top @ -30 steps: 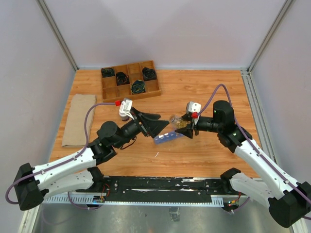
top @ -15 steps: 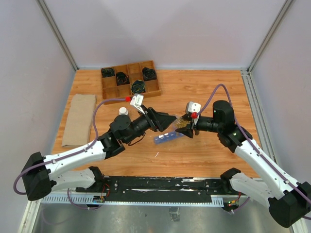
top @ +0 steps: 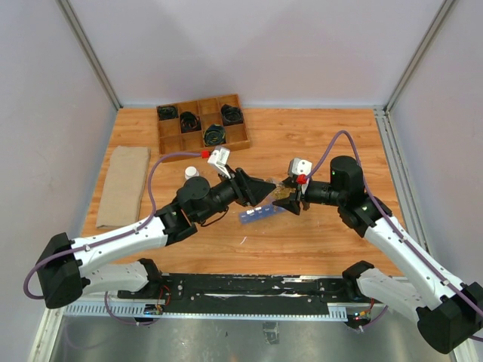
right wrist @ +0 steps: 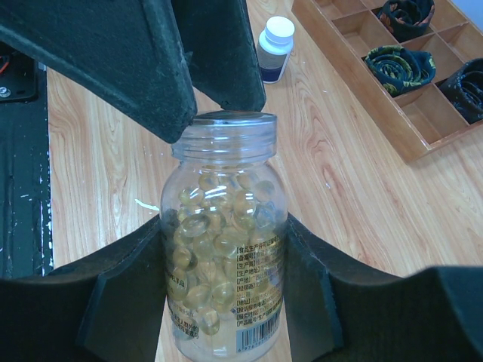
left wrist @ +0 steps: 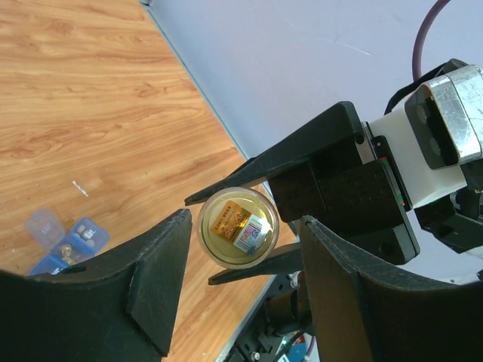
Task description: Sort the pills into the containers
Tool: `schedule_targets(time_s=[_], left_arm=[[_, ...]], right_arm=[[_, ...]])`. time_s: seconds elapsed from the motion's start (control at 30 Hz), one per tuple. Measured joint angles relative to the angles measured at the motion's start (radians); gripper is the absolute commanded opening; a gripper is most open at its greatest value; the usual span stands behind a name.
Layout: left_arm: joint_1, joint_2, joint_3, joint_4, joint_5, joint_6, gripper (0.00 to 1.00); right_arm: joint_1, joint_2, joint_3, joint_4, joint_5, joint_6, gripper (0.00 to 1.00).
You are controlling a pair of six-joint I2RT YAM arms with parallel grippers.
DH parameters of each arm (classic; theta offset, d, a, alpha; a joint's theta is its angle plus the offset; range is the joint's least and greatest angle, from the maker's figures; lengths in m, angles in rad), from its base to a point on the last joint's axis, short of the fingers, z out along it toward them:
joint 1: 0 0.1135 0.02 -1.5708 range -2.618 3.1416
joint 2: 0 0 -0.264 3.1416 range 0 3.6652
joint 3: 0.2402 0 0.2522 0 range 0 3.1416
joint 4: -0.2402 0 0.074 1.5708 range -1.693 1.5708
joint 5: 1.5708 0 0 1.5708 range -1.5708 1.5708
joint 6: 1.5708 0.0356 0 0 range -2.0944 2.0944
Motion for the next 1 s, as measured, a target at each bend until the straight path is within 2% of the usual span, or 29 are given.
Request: schedule_targets(time_s=[0.33, 0.8, 1.0], left_arm=[[0.0, 0.011, 0.01, -0.019, 0.003, 0.006, 0.56], [0.0, 0.022, 0.017, -0.033, 0.016, 0.006, 0.41], [0.0, 0.006, 0.009, -0.027, 0.065, 0.064, 0.39]], right_arm=[[0.0, 0.0, 0.0, 0.0, 0.0, 0.0, 0.04], [0.0, 0.0, 0.0, -0.002, -0.011, 0.001, 0.04], [0.0, 0.0, 0.0, -0.001, -0.05, 0.027, 0.03]])
